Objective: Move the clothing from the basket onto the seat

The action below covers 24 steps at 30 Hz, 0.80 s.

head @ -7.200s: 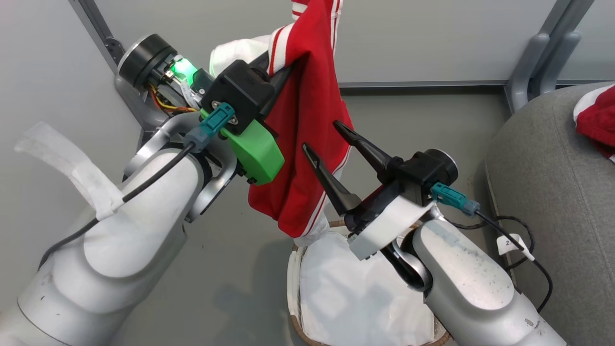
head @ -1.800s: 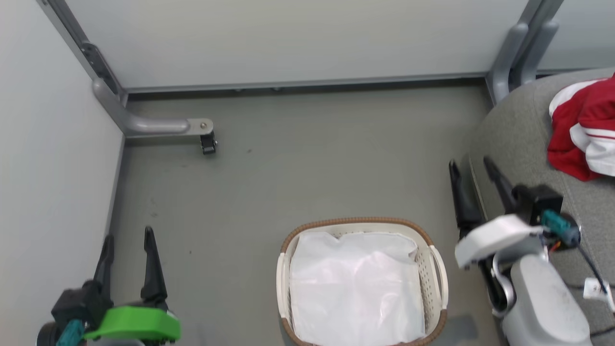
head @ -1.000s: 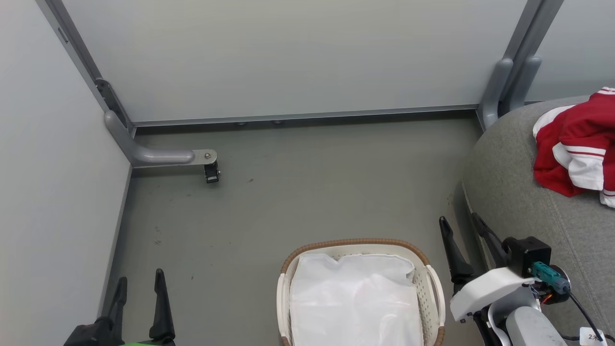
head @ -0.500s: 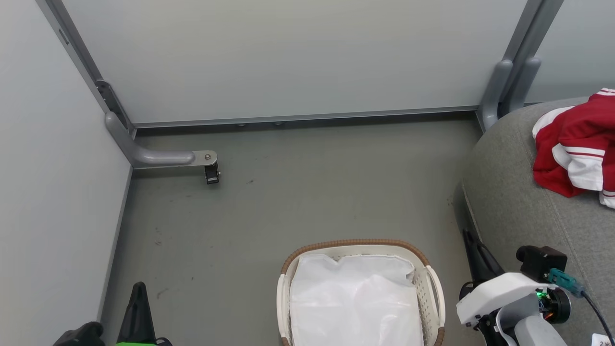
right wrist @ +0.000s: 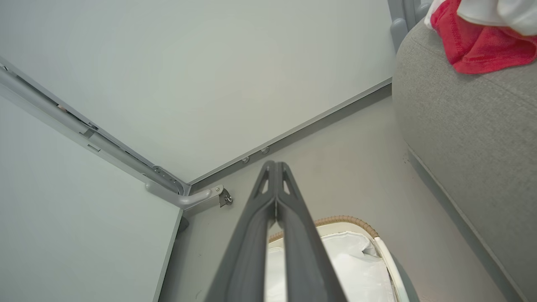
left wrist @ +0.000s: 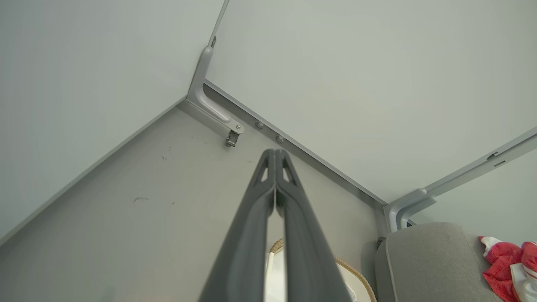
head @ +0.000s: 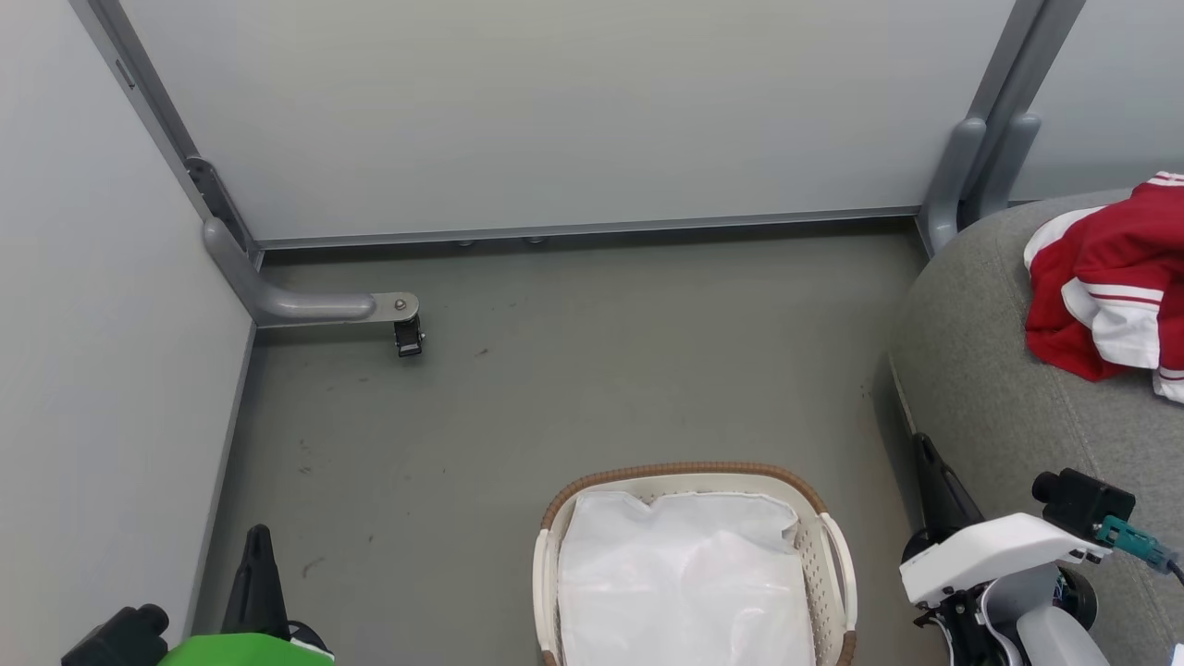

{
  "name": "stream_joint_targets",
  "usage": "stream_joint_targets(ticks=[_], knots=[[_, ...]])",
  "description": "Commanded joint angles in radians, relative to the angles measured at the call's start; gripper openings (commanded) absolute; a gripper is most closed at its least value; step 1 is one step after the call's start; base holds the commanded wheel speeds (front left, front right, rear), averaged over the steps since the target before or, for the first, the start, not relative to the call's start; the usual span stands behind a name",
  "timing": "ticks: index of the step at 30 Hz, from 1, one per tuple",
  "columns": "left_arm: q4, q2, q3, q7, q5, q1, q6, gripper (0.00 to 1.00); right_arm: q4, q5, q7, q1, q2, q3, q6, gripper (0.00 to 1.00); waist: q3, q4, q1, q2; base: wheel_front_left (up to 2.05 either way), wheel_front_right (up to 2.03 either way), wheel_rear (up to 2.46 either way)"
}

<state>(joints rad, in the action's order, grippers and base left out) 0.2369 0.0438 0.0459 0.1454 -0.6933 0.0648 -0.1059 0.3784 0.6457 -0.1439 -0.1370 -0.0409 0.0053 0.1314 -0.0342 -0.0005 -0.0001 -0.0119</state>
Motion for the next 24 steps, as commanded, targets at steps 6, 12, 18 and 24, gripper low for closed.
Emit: stream_joint_targets(ticks=[6,12,18,24], knots=[[-0.009,0.005,0.011,-0.027,-0.104,-0.041,-0.008,0.00,-0.030,0.109,0.028,-0.003,-0.006,-0.016,0.000,0.00,0.002,0.000,0.0001,0.0030,0.00,0.00,0.00],[-0.008,0.006,0.017,-0.049,-0.182,-0.055,-0.009,0.00,-0.041,0.191,0.050,0.001,-0.006,-0.026,0.000,0.00,0.004,0.000,0.0001,0.0036,0.00,0.00,0.00],[-0.006,0.006,0.022,-0.070,-0.252,-0.068,-0.011,0.00,-0.050,0.266,0.070,0.004,-0.007,-0.035,0.000,0.00,0.006,0.000,0.0001,0.0042,0.00,0.00,0.00],[-0.005,0.006,0.027,-0.089,-0.319,-0.079,-0.013,0.00,-0.059,0.336,0.089,0.007,-0.007,-0.044,0.000,0.00,0.008,0.000,0.0001,0.0047,0.00,0.00,0.00]])
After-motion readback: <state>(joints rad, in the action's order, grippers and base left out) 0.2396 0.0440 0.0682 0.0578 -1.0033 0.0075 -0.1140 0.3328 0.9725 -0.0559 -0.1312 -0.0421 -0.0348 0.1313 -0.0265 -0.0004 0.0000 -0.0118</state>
